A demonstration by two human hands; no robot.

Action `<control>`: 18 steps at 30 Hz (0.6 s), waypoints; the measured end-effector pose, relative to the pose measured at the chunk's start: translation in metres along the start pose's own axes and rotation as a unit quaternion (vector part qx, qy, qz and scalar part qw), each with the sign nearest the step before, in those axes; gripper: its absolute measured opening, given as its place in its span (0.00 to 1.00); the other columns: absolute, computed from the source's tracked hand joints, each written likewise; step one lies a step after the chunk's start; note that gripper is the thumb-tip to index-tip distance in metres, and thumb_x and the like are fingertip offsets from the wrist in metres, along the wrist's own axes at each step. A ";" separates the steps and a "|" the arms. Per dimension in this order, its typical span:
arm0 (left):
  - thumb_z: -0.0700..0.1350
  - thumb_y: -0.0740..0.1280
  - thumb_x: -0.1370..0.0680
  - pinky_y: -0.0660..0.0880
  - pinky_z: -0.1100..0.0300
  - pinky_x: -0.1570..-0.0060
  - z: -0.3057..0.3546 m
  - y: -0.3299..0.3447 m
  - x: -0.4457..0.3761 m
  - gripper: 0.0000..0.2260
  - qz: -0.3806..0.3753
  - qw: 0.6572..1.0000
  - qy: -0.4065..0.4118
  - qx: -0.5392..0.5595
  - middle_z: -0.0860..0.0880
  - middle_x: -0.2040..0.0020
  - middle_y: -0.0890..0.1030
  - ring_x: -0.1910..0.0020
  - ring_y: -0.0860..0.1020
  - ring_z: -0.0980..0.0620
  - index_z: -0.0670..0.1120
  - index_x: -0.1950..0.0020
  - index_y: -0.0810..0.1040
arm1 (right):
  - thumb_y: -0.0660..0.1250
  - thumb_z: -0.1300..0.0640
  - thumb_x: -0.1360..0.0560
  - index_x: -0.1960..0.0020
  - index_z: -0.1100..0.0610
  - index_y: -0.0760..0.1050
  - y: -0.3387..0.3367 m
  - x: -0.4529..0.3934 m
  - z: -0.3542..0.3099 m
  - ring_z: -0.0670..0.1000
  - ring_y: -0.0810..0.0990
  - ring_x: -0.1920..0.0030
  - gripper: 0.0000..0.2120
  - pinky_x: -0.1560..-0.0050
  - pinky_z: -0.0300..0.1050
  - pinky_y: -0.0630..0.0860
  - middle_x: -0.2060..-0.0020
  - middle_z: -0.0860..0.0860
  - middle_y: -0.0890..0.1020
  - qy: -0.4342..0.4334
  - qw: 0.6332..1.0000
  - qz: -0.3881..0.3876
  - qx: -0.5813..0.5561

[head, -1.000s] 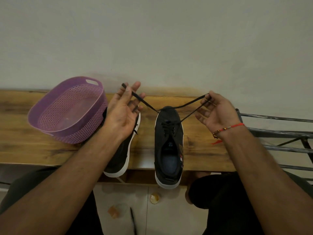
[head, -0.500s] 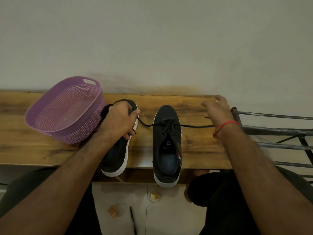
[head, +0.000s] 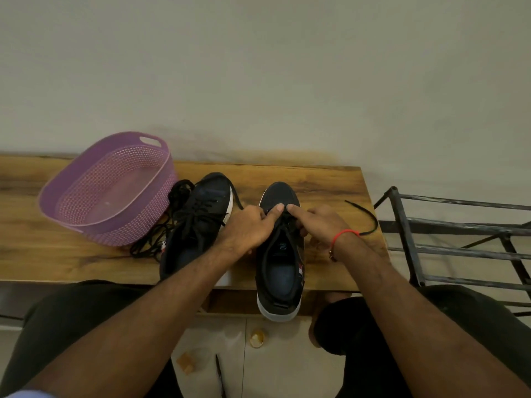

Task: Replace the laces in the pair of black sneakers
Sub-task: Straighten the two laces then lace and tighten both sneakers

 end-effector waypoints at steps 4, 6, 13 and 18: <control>0.71 0.58 0.21 0.71 0.60 0.70 -0.008 0.005 -0.009 0.29 -0.010 0.998 -0.040 0.055 0.49 0.72 0.76 0.75 0.75 0.50 0.47 0.65 0.75 | 0.66 0.49 0.22 0.56 0.55 0.79 0.011 -0.004 -0.003 0.49 0.77 0.64 0.10 0.66 0.41 0.71 0.63 0.51 0.80 -0.026 0.999 -0.011 -0.039; 0.65 0.60 0.19 0.71 0.58 0.66 -0.005 0.007 -0.012 0.23 -0.001 0.999 -0.021 0.033 0.50 0.68 0.76 0.70 0.75 0.50 0.48 0.63 0.75 | 0.66 0.52 0.22 0.56 0.54 0.77 0.012 -0.005 -0.001 0.49 0.76 0.65 0.08 0.68 0.40 0.70 0.64 0.51 0.78 -0.021 0.997 -0.012 -0.067; 0.54 0.64 0.17 0.77 0.56 0.58 -0.003 -0.018 -0.009 0.10 0.122 0.986 0.060 0.095 0.50 0.58 0.80 0.59 0.78 0.53 0.50 0.53 0.77 | 0.68 0.52 0.25 0.54 0.52 0.78 0.011 -0.005 0.004 0.49 0.78 0.60 0.04 0.59 0.45 0.76 0.57 0.50 0.84 -0.010 0.982 -0.006 -0.190; 0.46 0.67 0.18 0.69 0.72 0.61 0.010 -0.045 0.020 0.06 0.219 0.953 0.171 0.119 0.52 0.55 0.76 0.59 0.74 0.60 0.45 0.52 0.75 | 0.69 0.54 0.27 0.56 0.55 0.79 0.005 0.000 0.001 0.52 0.80 0.56 0.04 0.54 0.50 0.78 0.58 0.53 0.83 -0.039 0.965 0.032 -0.258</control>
Point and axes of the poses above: each hand's wrist, its own x-axis away from the middle knuckle, its own y-axis out of the palm, z = x × y, the point moved 9 cm from there along -x, towards the middle knuckle
